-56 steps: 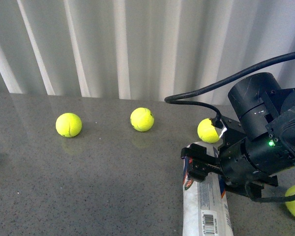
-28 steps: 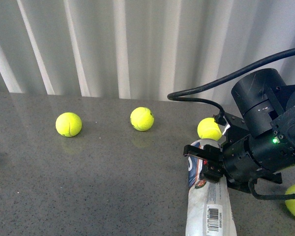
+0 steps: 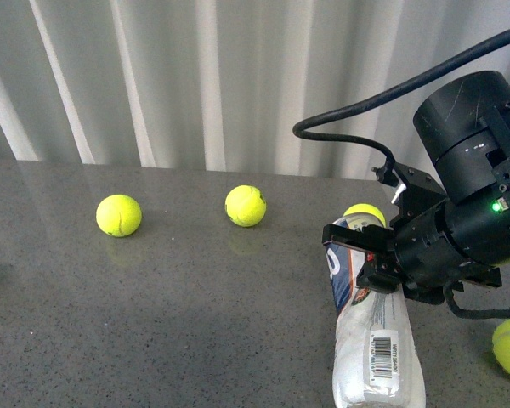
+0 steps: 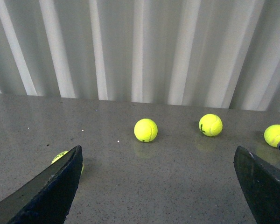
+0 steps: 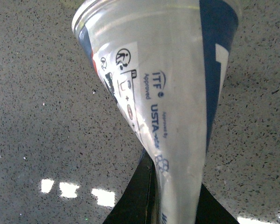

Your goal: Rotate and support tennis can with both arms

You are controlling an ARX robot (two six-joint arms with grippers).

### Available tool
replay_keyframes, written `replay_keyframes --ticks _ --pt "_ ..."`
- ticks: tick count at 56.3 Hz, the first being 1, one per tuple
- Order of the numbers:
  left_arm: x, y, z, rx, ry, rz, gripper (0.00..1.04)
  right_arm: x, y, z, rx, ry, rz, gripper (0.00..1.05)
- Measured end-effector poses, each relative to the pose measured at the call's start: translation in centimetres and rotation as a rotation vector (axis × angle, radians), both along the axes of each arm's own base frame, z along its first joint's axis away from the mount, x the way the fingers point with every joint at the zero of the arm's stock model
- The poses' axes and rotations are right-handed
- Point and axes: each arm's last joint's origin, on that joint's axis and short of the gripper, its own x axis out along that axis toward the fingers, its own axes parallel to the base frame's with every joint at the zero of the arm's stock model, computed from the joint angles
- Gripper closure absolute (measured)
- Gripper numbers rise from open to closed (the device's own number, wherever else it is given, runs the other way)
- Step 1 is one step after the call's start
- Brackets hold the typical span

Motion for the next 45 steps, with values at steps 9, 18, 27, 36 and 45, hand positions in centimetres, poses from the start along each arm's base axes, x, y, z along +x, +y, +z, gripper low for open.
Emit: replay_keyframes --ticks 9,18,27,36,45 --pt "0.0 0.0 0.0 0.000 0.000 0.000 0.07 -0.2 0.7 0.9 -0.137 -0.089 0.064 0.99" --pt "0.0 0.0 0.0 0.000 0.000 0.000 0.07 -1.2 2.0 2.0 -0.269 -0.240 0.243 0.99" --pt "0.0 0.0 0.0 0.000 0.000 0.000 0.07 -3.0 3.0 1.2 -0.544 -0.418 0.551 0.99" --pt "0.0 0.0 0.0 0.000 0.000 0.000 0.07 -4.1 3.3 -0.6 -0.767 -0.514 0.875 0.99" --pt "0.0 0.0 0.0 0.000 0.000 0.000 0.07 -4.2 4.2 -1.3 -0.820 -0.582 1.021 0.99"
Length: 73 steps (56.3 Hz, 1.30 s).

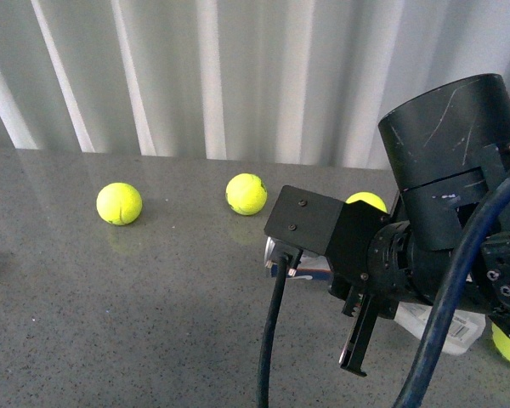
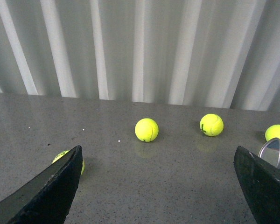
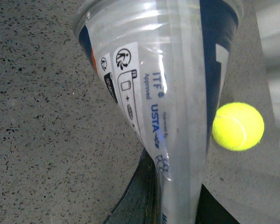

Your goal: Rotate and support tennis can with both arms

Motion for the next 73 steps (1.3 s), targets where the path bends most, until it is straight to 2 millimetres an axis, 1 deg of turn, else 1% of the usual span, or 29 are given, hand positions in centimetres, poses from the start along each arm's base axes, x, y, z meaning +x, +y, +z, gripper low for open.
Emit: replay_keyframes --ticks 3,9,12,18,29,36,41,46,51,60,73 --pt "0.0 0.0 0.0 0.000 0.000 0.000 0.07 0.0 0.5 -0.2 -0.013 0.000 0.028 0.99" --pt "0.0 0.0 0.0 0.000 0.000 0.000 0.07 0.4 2.3 -1.1 -0.034 0.006 0.101 0.99" --pt "0.0 0.0 0.0 0.000 0.000 0.000 0.07 1.0 3.4 -1.6 -0.034 0.012 0.127 0.99" --pt "0.0 0.0 0.0 0.000 0.000 0.000 0.07 1.7 4.6 -2.1 -0.037 0.009 0.151 0.99" --pt "0.0 0.0 0.0 0.000 0.000 0.000 0.07 3.6 6.9 -3.1 -0.078 0.014 0.205 0.99" --pt "0.0 0.0 0.0 0.000 0.000 0.000 0.07 5.2 9.7 -3.1 -0.059 0.003 0.248 0.99" --pt "0.0 0.0 0.0 0.000 0.000 0.000 0.07 5.6 11.8 -2.7 -0.037 -0.014 0.284 0.99" --pt "0.0 0.0 0.0 0.000 0.000 0.000 0.07 5.5 13.1 -2.3 -0.022 -0.011 0.306 0.99" --pt "0.0 0.0 0.0 0.000 0.000 0.000 0.07 5.5 13.8 -1.9 -0.006 -0.006 0.320 0.99" --pt "0.0 0.0 0.0 0.000 0.000 0.000 0.07 5.7 14.1 -1.6 0.009 0.000 0.303 0.99" --pt "0.0 0.0 0.0 0.000 0.000 0.000 0.07 5.3 13.9 -2.9 -0.006 0.048 0.286 0.99"
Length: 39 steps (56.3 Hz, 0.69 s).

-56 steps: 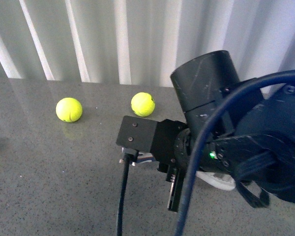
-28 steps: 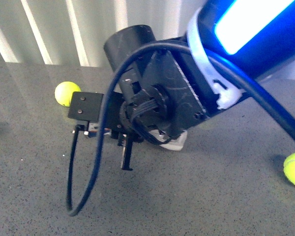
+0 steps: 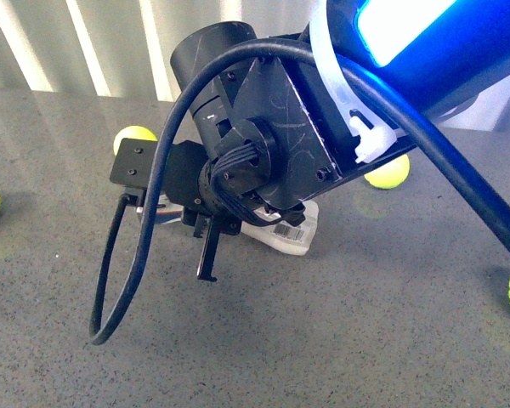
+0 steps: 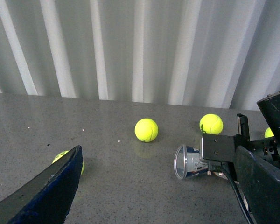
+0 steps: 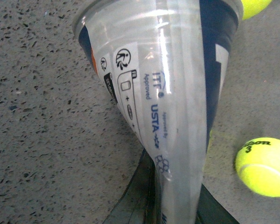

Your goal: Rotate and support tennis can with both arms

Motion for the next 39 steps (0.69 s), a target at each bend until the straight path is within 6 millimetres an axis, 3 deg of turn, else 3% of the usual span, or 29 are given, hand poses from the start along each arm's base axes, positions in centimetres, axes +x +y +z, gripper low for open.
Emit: replay_keyframes --ticks 9,27,39 --pt "0.0 0.0 0.0 0.000 0.000 0.000 0.07 -0.4 -0.3 -0.5 -0.018 0.024 -0.003 0.99" --pt "0.0 0.0 0.0 0.000 0.000 0.000 0.07 -1.0 -0.7 -0.9 -0.021 0.067 -0.020 0.48" --pt "0.0 0.0 0.0 0.000 0.000 0.000 0.07 -1.4 -0.7 0.2 0.001 0.089 -0.039 0.17"
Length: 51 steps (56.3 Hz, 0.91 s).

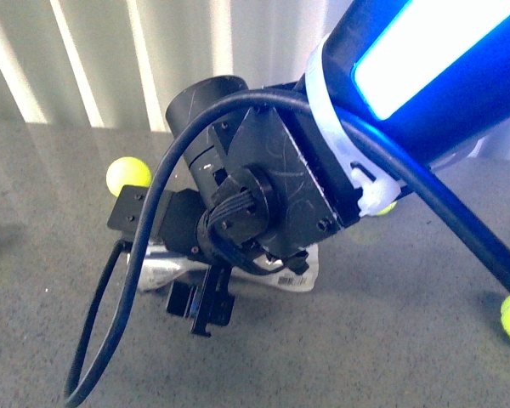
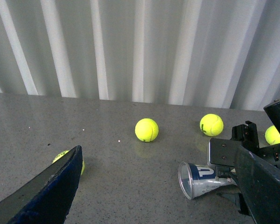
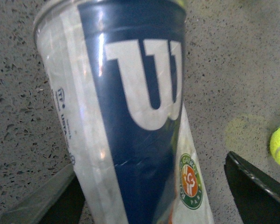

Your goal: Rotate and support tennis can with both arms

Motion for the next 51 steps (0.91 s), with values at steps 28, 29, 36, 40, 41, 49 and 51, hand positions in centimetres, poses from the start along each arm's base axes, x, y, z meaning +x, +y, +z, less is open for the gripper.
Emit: replay_keyframes --ticks 28,29,36,40,41,49,51 --pt "0.0 0.0 0.0 0.000 0.000 0.000 0.07 -3.2 -2.8 5.4 0.131 -0.030 -0.088 0.07" --pt "0.0 0.0 0.0 0.000 0.000 0.000 0.07 -3.3 -3.3 5.5 0.139 -0.034 -0.099 0.07" --pt "0.0 0.0 0.0 0.000 0.000 0.000 0.07 -3.7 -6.3 5.9 0.173 -0.054 -0.184 0.07" --pt "0.0 0.0 0.0 0.000 0.000 0.000 0.07 -4.3 -8.2 5.9 0.193 -0.068 -0.244 0.07" --pt "0.0 0.0 0.0 0.000 0.000 0.000 0.07 -4.4 -8.8 5.9 0.204 -0.073 -0.262 0.07" --pt "0.0 0.0 0.0 0.000 0.000 0.000 0.07 -5.4 -13.7 7.0 0.288 -0.164 -0.414 0.07" --pt "0.0 0.0 0.0 0.000 0.000 0.000 0.07 -5.7 -15.3 7.5 0.314 -0.200 -0.473 0.07"
